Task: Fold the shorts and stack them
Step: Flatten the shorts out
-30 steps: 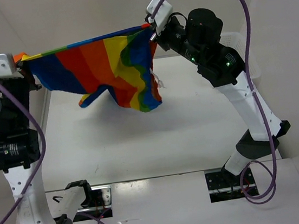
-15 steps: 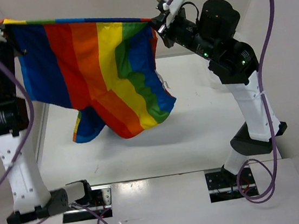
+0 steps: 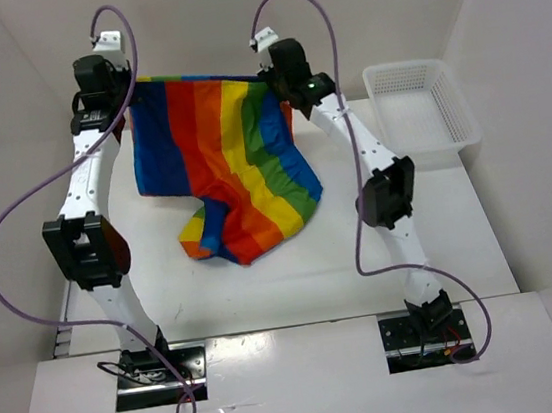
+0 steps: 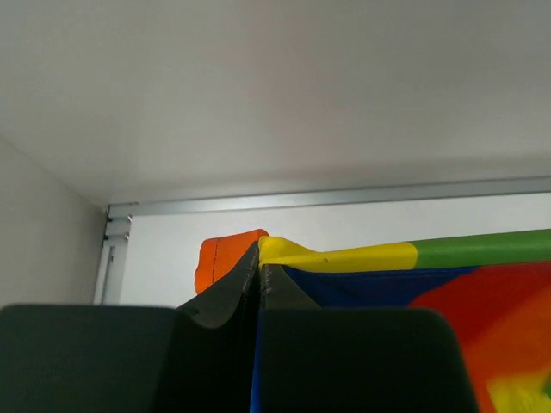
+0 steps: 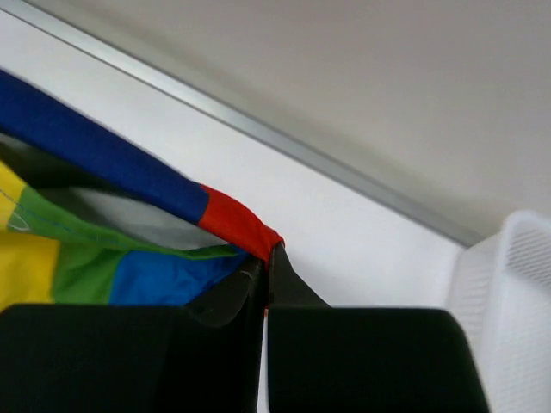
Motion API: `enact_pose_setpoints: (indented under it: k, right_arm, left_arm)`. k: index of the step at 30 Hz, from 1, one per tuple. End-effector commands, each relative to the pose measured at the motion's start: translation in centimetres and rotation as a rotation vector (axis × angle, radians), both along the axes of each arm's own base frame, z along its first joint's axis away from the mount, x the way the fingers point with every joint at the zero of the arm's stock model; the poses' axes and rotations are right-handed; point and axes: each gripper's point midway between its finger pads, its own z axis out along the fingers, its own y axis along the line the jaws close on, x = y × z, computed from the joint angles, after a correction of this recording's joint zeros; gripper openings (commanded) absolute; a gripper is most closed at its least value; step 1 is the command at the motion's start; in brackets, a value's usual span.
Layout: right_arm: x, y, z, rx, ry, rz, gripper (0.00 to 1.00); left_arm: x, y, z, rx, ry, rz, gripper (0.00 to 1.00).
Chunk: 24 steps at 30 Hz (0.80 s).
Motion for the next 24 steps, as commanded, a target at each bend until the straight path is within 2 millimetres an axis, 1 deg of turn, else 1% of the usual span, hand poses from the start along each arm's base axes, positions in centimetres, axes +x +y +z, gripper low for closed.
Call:
enact_pose_setpoints:
  k: [1,2,3,4,5,6,7,8,9,10,11,12,13,14,15,16,17,18,19,20,21,22,23,24]
  right_arm:
    - [1.8,-3.4,4.2,0.094,-0.116,-0.2,0.0]
    - [1.9,-3.3,3.3,0.083,-0.097,-0.201,0.0]
    - [1.8,-3.4,2.7,0.084,-0.082,-0.214,0.0]
    - [2.0,-3.3,1.3,0.077,-0.056,-0.218,0.0]
    - [2.0,-3.3,0.4,0.077,-0.033,-0.223,0.0]
    - [2.1,-3.5,-1.0,0.064,-0.01,-0.247,0.0]
    - [2.3,-3.6,-1.6,0.066,-0.004,-0.261,0.01]
    - [2.7,-3.6,-2.4,0.07,0.001,-0.278,0.06]
    - [2.9,-4.1,-2.9,0.065,-0.005,-0.316,0.34]
    - [3.3,-4.2,-3.4,0.066,-0.01,-0.339,0.59]
    - [3.7,-4.4,-3.6,0.063,-0.022,-0.358,0.86]
    - [4.0,-4.6,-3.5,0.075,-0.037,-0.381,0.99]
    - [3.9,-5.2,-3.0,0.078,-0.055,-0.421,1.0]
    - [3.9,-5.4,-2.9,0.09,-0.059,-0.441,1.0]
    - [3.7,-5.7,-1.9,0.097,-0.074,-0.449,1.0]
    - [3.4,-5.7,-1.5,0.108,-0.075,-0.452,1.0]
    - [3.0,-5.9,-1.0,0.116,-0.074,-0.455,1.0]
    - [2.0,-6.4,0.2,0.113,-0.07,-0.456,1.0]
    - [1.4,-5.8,0.5,0.133,-0.049,-0.413,1.0]
    - [0.7,-5.6,-1.1,0.108,0.006,-0.388,1.0]
    - [-0.3,-5.3,-1.3,0.107,0.042,-0.35,1.0]
    - [-2.1,-5.2,1.0,0.129,0.041,-0.296,1.0]
    - [-3.8,-3.5,-2.4,0.116,0.163,-0.172,1.0]
    - [-5.6,-3.1,-3.6,0.083,0.226,-0.09,1.0]
  left_arm:
    - [0.0,1.5,5.9,0.022,-0.16,0.079,0.0]
    - [0.3,1.2,5.3,0.023,-0.15,0.081,0.0]
    - [0.6,1.2,4.2,0.022,-0.13,0.08,0.0]
    - [0.7,0.6,3.1,0.022,-0.106,0.07,0.0]
    - [0.7,0.7,2.5,0.023,-0.093,0.078,0.0]
    - [1.1,0.4,1.5,0.024,-0.079,0.078,0.0]
    - [1.1,-0.2,1.0,0.024,-0.069,0.069,0.0]
    - [1.3,0.0,-0.2,0.026,-0.047,0.081,0.0]
    - [1.7,-0.5,-1.5,0.029,-0.029,0.08,0.0]
    - [1.9,-0.7,-1.0,0.032,-0.051,0.095,0.0]
    - [2.4,-0.3,-2.2,0.037,-0.035,0.119,0.0]
    - [2.4,-0.9,-2.2,0.042,-0.035,0.13,0.07]
    - [2.5,-1.6,-2.7,0.052,-0.026,0.156,0.27]
    - [2.2,-2.1,-2.0,0.053,-0.032,0.155,0.72]
    - [1.9,-2.7,-1.9,0.054,-0.026,0.146,0.83]
    - [1.3,-3.4,-1.2,0.055,-0.019,0.133,0.89]
    - [0.4,-3.5,0.8,0.05,-0.039,0.125,0.93]
    - [-0.2,-3.6,1.6,0.049,-0.031,0.112,1.0]
    - [-1.7,-4.0,0.9,0.055,0.052,0.083,1.0]
    - [-3.2,-4.9,2.6,0.041,0.05,0.021,1.0]
    - [-4.5,-5.5,2.5,0.035,0.083,-0.016,1.0]
    - [-6.4,-6.1,0.7,0.03,0.174,-0.061,1.0]
    - [-8.7,-7.1,1.7,0.019,0.179,-0.112,1.0]
    - [-10.6,-7.6,-2.3,0.011,0.297,-0.146,1.0]
